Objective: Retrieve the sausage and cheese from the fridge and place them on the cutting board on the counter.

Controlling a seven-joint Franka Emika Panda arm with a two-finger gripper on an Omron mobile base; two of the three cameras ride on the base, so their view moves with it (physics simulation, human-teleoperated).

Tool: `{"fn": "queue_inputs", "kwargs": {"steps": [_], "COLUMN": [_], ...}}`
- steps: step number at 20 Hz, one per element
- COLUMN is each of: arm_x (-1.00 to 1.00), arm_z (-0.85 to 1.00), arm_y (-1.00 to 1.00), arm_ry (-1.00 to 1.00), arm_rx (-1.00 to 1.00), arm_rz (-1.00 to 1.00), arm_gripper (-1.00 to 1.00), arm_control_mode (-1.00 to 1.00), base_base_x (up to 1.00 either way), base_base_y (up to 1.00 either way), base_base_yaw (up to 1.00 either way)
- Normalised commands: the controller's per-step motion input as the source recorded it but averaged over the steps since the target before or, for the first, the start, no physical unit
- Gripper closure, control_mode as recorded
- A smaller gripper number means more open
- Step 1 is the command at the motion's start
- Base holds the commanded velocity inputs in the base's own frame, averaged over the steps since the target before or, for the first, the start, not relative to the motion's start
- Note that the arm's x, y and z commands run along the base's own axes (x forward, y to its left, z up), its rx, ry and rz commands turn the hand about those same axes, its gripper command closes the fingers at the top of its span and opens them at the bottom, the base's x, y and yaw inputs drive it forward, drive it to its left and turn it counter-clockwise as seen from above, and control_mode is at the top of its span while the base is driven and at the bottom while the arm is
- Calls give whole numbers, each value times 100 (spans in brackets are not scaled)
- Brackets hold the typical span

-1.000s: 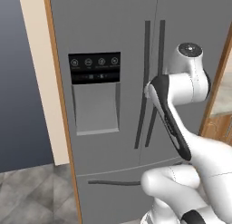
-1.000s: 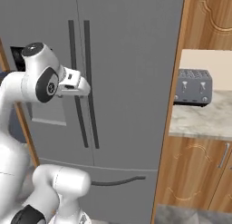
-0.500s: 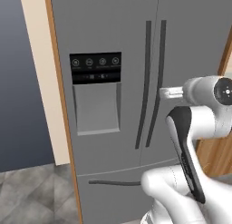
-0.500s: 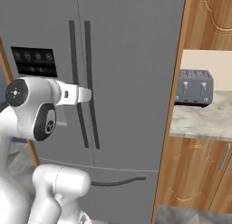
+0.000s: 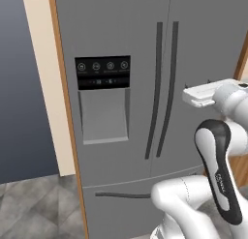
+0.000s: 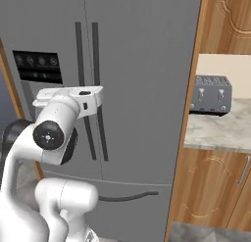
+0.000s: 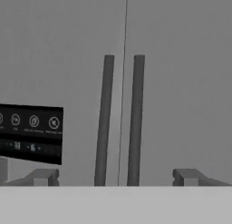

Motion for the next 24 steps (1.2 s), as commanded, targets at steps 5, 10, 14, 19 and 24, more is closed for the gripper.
{"fn": "queue_inputs", "kwargs": {"steps": [5, 10, 14, 19, 24], "arm_x": [38, 80, 82, 85, 89], "arm_z": [0, 0, 0, -2, 0], "arm_y": [0, 2, 0, 0, -11], "arm_ry": [-23, -5, 2, 3, 4], "arm_rx": [0, 0, 0, 0, 1], "arm_rz": [0, -1, 0, 0, 0], "arm_gripper": [-100, -100, -100, -100, -100], "arm_control_mode": [-100, -100, -100, -100, -100], "base_base_x": [0, 0, 0, 0, 0], "base_base_y": [0, 0, 0, 0, 0], "base_base_yaw": [0, 0, 0, 0, 0]}}
